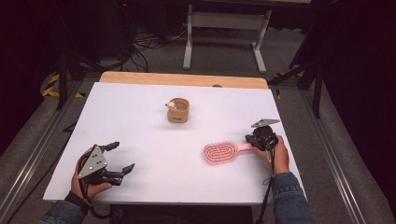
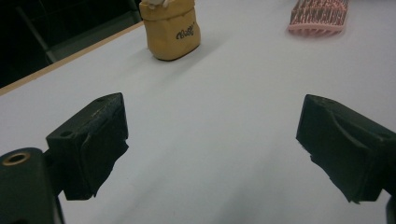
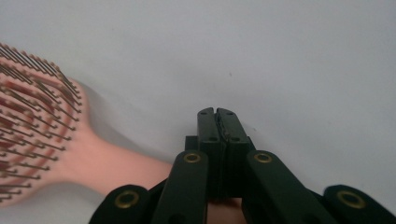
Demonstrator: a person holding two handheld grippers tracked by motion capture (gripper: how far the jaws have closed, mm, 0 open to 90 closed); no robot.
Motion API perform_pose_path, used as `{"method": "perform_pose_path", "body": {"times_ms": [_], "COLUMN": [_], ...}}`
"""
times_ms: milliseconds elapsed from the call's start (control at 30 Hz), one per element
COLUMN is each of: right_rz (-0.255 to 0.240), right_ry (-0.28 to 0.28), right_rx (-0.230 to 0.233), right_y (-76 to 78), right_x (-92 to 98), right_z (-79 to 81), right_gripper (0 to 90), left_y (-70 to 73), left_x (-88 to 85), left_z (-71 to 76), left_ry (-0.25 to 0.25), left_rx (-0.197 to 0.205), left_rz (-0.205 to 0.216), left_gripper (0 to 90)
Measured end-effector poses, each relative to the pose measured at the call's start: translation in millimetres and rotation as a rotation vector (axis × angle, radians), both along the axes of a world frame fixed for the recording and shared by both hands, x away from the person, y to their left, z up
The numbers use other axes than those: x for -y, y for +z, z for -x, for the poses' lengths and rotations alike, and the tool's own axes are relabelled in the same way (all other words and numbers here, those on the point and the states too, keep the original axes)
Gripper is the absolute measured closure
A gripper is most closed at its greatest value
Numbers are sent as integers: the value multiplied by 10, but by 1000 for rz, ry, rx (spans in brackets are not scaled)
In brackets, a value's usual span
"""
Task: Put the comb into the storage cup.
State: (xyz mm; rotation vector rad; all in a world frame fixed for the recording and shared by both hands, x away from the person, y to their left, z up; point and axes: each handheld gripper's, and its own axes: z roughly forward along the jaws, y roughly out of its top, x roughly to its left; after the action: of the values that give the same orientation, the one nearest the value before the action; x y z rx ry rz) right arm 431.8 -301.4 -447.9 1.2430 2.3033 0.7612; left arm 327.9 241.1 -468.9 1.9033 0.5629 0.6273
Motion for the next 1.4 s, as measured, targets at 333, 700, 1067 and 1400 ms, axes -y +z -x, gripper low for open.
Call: {"method": "perform_pose_path", "body": {"times_ms": [333,700,1067,1400], "right_rz": [-23,-40,-48,-41], "right_ry": [-14,-18,6,21], "right_rx": [-22,-25,-26,-11], "right_y": [-15,-20,-23,-34], "right_x": [169,266,336,382], "right_z": [150,370,562,754], "right_gripper": [888,873,877,878], "left_y": [5,14,29,38], "left_x": [1,-3,50,126], "left_z": [4,9,-46,-106], "left_ry": [3,12,-14,-43], "left_rx": [3,5,5,5], "left_rz": [0,-3,0,-1], "left_gripper": [99,100,99,98]}}
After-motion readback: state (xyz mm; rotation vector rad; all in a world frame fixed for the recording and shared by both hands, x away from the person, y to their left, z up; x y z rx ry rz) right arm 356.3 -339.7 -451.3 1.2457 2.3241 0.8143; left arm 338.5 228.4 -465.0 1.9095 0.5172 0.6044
